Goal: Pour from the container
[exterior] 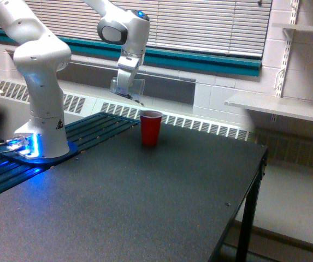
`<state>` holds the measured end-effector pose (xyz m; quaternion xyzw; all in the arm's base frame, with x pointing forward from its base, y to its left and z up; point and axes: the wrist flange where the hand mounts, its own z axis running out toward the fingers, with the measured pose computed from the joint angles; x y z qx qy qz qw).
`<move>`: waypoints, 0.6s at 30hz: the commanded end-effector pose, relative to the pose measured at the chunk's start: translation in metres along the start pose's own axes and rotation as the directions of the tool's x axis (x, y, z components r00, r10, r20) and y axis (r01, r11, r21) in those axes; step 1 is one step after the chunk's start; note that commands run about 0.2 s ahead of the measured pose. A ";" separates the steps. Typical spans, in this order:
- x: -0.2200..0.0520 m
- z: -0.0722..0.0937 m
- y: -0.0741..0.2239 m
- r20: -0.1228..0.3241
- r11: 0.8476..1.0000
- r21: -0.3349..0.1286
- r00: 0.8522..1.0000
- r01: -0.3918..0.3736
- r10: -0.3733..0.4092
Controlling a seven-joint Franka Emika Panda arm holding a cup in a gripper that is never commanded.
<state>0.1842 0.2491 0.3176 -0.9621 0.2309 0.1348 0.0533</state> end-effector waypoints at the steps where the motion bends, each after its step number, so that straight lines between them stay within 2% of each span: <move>1: 0.002 0.000 0.001 0.020 0.999 -0.006 0.999 0.036 -0.036; 18: 0.012 0.001 0.000 0.052 0.998 -0.032 0.997 0.051 -0.049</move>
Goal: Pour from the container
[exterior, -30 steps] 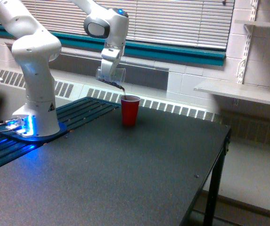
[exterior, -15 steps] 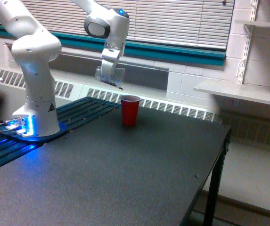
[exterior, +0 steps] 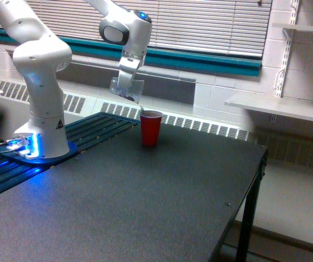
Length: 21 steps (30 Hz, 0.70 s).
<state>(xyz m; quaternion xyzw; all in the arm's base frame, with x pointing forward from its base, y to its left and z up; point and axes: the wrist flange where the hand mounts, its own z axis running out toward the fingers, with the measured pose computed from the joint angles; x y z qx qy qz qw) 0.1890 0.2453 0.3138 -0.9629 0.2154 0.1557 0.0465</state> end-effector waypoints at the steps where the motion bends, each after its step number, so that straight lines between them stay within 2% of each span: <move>1: 0.006 -0.002 -0.001 0.014 1.000 -0.006 1.000 0.024 -0.024; 21: 0.012 -0.009 -0.008 0.028 0.999 0.007 0.999 0.040 -0.040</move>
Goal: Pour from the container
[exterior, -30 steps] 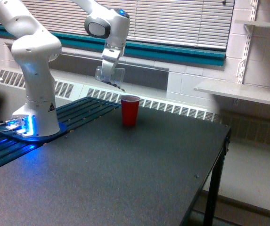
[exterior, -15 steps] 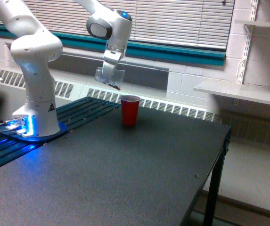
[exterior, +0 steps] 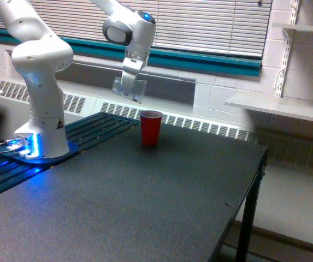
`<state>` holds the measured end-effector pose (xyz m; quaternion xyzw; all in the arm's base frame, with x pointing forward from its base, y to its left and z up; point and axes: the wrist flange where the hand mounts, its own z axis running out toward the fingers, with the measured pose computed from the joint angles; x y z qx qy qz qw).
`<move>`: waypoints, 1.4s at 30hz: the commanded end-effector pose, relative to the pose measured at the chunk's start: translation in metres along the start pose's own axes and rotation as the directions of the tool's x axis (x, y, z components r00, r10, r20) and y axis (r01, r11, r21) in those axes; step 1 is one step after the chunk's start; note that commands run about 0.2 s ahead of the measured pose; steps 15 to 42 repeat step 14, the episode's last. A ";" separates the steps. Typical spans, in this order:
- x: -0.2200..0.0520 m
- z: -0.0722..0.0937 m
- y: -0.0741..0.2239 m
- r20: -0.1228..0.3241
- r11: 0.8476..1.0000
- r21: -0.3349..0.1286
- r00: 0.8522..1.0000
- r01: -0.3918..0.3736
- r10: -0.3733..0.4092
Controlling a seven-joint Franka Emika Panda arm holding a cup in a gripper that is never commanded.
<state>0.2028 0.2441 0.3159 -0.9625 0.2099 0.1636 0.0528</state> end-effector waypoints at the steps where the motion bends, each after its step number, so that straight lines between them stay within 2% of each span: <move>1: 0.001 -0.004 -0.004 0.012 1.000 0.002 1.000 0.029 -0.029; 9: -0.001 -0.007 -0.008 0.006 0.999 0.008 0.999 0.043 -0.043; 11: -0.002 -0.011 -0.011 -0.006 0.998 0.026 0.999 0.052 -0.051; 42: -0.003 -0.011 -0.010 -0.010 0.998 0.024 0.999 0.050 -0.050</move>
